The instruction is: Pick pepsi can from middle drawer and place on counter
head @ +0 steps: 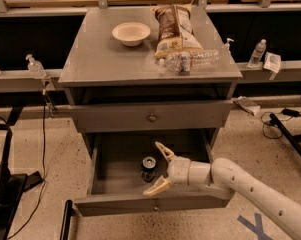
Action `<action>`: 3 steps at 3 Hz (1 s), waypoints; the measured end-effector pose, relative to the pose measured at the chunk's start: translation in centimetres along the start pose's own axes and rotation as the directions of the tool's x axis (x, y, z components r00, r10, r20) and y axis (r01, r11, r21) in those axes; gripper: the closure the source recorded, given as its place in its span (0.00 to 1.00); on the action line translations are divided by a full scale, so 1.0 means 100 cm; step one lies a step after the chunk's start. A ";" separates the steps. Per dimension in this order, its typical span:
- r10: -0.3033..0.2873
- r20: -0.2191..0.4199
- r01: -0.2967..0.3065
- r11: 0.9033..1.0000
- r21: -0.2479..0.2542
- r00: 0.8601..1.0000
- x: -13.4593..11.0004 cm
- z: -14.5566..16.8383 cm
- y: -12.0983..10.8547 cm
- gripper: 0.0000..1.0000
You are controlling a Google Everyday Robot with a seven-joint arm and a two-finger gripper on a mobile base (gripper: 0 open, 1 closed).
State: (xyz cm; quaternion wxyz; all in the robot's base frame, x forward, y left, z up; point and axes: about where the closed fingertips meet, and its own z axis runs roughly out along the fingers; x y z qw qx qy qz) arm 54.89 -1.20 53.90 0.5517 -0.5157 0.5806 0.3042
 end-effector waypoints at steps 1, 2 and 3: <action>0.017 -0.045 -0.015 0.999 0.034 0.999 0.031 0.010 -0.013 0.00; 0.038 -0.124 -0.028 0.996 0.081 0.992 0.056 0.022 -0.032 0.00; 0.058 -0.175 -0.039 0.994 0.107 0.983 0.070 0.027 -0.042 0.00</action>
Offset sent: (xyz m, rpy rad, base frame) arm 0.0679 -0.0114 -0.0659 -0.1476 0.0565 -0.1751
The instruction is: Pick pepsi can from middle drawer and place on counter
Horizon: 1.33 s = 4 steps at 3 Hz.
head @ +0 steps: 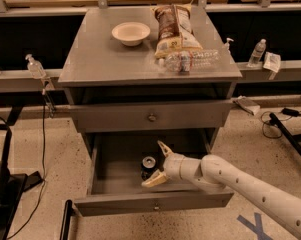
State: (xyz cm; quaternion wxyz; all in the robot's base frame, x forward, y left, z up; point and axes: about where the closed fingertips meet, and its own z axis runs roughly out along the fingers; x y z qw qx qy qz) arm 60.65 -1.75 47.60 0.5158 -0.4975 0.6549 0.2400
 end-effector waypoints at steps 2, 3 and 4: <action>0.089 0.010 -0.089 0.994 0.066 0.996 0.025 0.015 -0.013 0.00; 0.109 0.022 -0.110 0.992 0.055 0.994 0.029 0.026 -0.009 0.16; 0.114 0.023 -0.114 0.993 0.030 0.993 0.031 0.037 -0.003 0.47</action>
Offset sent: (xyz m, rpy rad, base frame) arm 0.0255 -0.0105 -0.0366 0.0815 0.0592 -0.1454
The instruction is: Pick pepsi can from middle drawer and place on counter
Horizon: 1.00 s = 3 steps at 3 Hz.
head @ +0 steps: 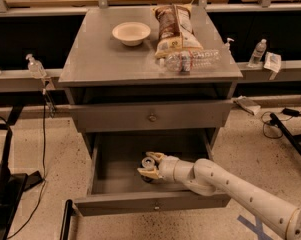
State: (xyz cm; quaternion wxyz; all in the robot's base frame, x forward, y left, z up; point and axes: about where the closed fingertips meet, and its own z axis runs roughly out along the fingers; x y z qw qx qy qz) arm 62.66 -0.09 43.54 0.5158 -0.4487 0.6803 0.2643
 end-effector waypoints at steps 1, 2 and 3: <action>-0.002 -0.002 0.002 1.000 -0.014 1.000 0.000 0.004 0.003 0.71; -0.009 0.005 0.010 1.000 -0.022 1.000 -0.001 0.004 0.004 0.94; -0.025 0.051 0.026 1.000 -0.017 0.998 -0.017 -0.015 0.002 1.00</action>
Offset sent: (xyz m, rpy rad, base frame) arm -0.0020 0.0010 0.0014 0.0014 -0.0117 0.0294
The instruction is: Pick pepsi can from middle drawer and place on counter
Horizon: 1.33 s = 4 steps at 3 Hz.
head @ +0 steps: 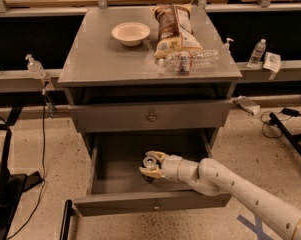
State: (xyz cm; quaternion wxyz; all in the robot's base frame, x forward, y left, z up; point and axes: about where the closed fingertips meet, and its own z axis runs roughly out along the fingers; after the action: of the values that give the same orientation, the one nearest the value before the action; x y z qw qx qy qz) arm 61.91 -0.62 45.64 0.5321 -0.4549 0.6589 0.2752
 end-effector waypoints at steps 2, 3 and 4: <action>-0.090 0.180 0.101 0.993 -0.055 0.980 -0.086 -0.092 -0.009 1.00; -0.099 0.199 0.117 0.990 -0.084 0.975 -0.105 -0.110 -0.012 1.00; -0.133 0.191 0.161 0.977 -0.138 0.972 -0.143 -0.136 -0.028 1.00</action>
Offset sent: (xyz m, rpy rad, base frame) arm -0.0432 -0.0778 0.1412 0.1569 -0.1871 0.1508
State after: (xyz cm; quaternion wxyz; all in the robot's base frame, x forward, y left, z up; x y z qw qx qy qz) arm 58.56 -8.97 63.37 0.5724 -0.5150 0.5493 0.3247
